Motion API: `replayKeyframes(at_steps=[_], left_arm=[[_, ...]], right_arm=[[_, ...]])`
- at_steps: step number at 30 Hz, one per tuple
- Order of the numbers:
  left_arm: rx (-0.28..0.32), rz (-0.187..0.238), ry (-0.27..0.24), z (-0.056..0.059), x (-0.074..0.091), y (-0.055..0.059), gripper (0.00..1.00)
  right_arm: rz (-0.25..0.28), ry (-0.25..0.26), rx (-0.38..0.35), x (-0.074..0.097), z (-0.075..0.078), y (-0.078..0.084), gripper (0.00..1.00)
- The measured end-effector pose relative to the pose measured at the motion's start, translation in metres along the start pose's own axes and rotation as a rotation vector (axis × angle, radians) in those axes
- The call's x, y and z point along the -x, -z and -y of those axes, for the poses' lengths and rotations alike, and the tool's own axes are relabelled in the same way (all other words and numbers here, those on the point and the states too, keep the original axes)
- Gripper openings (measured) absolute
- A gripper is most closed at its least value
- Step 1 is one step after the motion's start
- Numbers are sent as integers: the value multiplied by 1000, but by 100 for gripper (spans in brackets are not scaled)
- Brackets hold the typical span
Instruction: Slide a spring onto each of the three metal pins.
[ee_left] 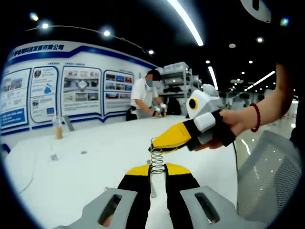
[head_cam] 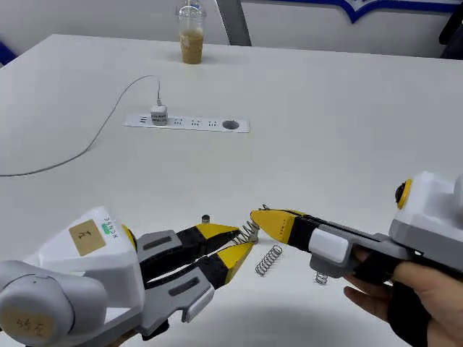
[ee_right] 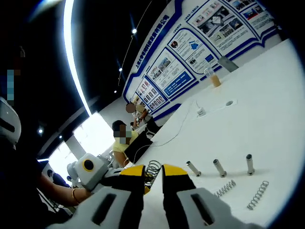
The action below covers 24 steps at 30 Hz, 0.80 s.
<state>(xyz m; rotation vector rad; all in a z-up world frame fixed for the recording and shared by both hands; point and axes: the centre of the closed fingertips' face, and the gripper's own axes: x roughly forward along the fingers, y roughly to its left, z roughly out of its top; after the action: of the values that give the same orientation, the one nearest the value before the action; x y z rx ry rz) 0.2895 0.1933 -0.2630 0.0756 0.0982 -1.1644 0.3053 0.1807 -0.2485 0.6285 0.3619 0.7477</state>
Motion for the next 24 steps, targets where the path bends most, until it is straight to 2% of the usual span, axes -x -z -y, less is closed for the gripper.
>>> replayKeyframes(at_steps=[8, 14, 19, 21, 24], left_arm=[[3, -14, -3, 1, 1, 1, 10], [5, -47, -8, 0, 0, 3, 11], [19, -85, -20, -2, 0, 8, 11], [-14, -99, -29, -4, 1, 10, 11], [-16, -123, -34, -4, 3, 13, 13]], right_arm=[[8, -31, 3, -1, -5, 0, 12], [-1, -38, 47, -3, -7, 1, 11], [-11, -25, 95, -5, -7, 3, 11], [-20, -10, 124, -6, -5, 4, 11], [-20, -1, 145, -7, -2, 2, 11]])
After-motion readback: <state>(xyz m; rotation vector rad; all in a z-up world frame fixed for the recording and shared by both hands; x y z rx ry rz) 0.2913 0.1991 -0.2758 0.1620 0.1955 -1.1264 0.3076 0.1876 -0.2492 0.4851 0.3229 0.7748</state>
